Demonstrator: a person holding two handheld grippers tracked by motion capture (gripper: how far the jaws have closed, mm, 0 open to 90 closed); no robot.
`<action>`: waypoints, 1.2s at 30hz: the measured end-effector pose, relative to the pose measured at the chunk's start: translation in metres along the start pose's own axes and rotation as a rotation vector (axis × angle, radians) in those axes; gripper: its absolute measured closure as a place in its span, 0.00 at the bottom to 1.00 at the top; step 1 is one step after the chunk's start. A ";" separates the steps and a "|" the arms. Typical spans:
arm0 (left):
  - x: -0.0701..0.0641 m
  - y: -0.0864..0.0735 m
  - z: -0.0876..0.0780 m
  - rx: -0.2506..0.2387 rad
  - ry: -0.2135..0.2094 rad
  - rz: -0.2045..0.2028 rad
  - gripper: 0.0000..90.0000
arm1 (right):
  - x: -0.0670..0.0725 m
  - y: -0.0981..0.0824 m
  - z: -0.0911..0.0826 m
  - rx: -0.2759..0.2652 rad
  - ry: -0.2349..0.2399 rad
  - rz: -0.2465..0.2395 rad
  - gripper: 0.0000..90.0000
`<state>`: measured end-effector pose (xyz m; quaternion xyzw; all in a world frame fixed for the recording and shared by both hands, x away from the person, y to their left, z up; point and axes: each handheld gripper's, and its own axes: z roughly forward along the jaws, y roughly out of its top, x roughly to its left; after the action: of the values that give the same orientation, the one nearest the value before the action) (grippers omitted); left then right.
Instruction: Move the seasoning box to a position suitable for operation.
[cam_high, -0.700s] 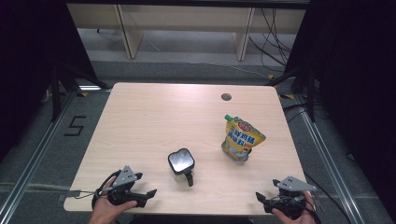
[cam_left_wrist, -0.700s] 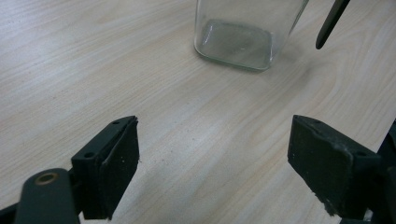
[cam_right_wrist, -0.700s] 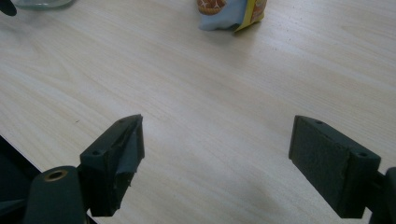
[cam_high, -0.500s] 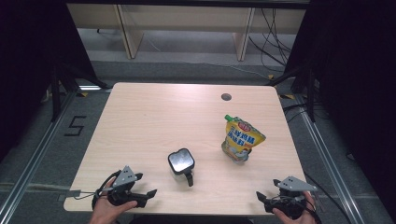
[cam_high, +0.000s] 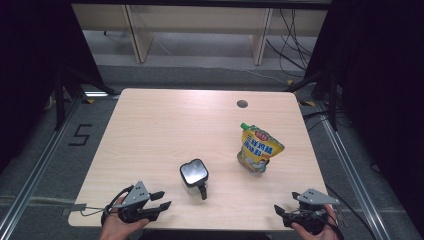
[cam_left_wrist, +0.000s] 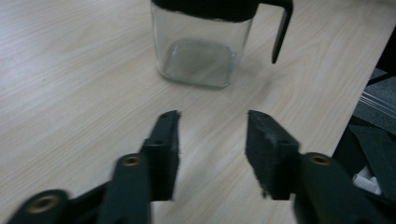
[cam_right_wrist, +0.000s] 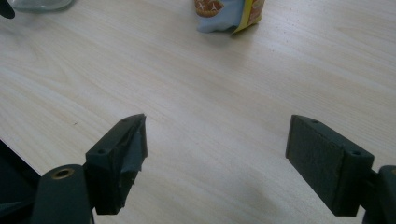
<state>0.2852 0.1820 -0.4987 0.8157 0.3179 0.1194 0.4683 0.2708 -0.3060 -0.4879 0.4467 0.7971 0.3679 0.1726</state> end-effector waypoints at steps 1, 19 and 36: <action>-0.002 0.001 0.000 -0.007 -0.013 0.006 0.76 | 0.000 0.000 0.000 0.000 -0.009 0.007 0.24; -0.052 0.039 0.042 -0.070 -0.207 -0.010 0.99 | 0.001 0.000 0.001 0.003 0.003 -0.021 0.26; -0.057 0.051 0.091 -0.021 -0.108 -0.016 0.99 | 0.005 0.000 0.002 0.033 0.019 0.008 0.27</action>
<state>0.3071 0.0652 -0.4991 0.8133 0.2975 0.0749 0.4944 0.2693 -0.3015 -0.4894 0.4491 0.8029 0.3594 0.1562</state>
